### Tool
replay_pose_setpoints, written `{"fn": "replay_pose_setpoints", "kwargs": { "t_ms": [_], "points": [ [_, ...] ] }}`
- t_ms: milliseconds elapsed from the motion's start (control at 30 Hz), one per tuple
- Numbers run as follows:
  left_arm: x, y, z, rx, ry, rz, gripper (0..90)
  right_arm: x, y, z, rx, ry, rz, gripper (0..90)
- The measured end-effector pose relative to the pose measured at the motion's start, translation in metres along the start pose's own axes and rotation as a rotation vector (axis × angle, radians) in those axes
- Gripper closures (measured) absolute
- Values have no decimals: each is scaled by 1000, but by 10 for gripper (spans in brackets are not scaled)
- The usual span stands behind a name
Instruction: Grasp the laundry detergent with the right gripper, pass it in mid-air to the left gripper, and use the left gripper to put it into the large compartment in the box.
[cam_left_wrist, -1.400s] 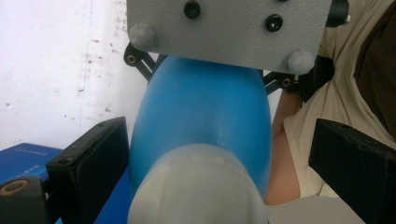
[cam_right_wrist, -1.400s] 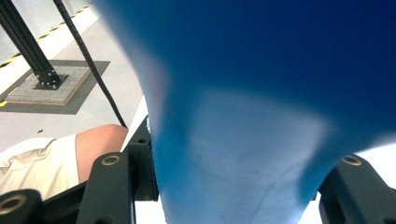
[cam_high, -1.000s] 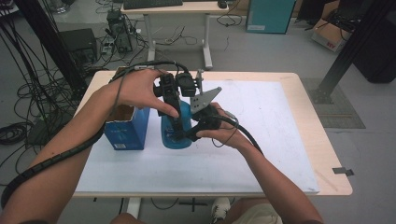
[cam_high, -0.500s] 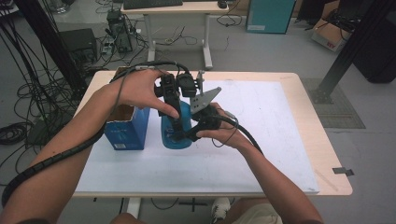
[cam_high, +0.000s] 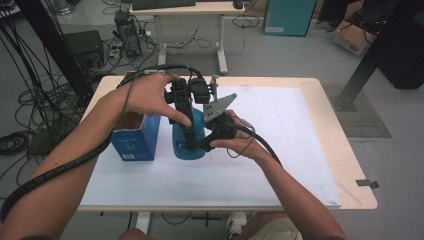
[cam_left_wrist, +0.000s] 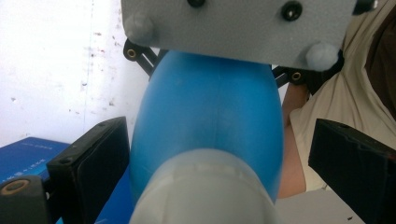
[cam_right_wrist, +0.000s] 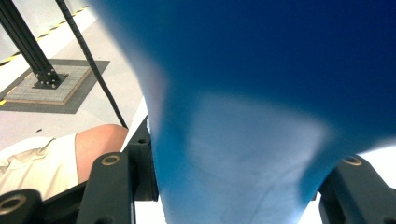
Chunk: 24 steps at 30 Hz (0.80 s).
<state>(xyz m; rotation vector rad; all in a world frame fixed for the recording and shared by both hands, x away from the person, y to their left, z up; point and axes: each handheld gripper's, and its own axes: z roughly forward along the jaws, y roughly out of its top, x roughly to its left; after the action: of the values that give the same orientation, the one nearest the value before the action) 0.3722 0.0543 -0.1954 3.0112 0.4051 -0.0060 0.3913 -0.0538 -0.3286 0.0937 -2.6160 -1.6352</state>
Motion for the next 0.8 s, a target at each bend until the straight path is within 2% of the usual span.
{"fn": "replay_pose_setpoints", "kwargs": {
  "t_ms": [67, 233, 333, 567, 600, 733, 800],
  "points": [
    [0, 0, 0, -2, 4, 0, 60, 0, 0, -1, 3, 1, -10, 422],
    [0, 1, -2, 3, 6, 7, 60, 0, 0, -2, -2, -4, 2, 422],
    [-1, 2, -3, -13, 13, -1, 60, 0, 0, -2, -3, -8, 8, 422],
    [0, 3, -4, -1, 15, 6, 60, -2, 0, -3, 2, -16, 4, 422],
    [-1, 2, -2, -16, 24, 3, 60, -2, 0, -3, 0, -16, 5, 422],
    [1, 2, -3, -2, 16, 7, 61, -2, 0, -3, 0, -17, 4, 422],
    [0, 2, -3, -12, 22, 8, 61, -2, 0, -3, 0, -18, 3, 422]
  ]
}}
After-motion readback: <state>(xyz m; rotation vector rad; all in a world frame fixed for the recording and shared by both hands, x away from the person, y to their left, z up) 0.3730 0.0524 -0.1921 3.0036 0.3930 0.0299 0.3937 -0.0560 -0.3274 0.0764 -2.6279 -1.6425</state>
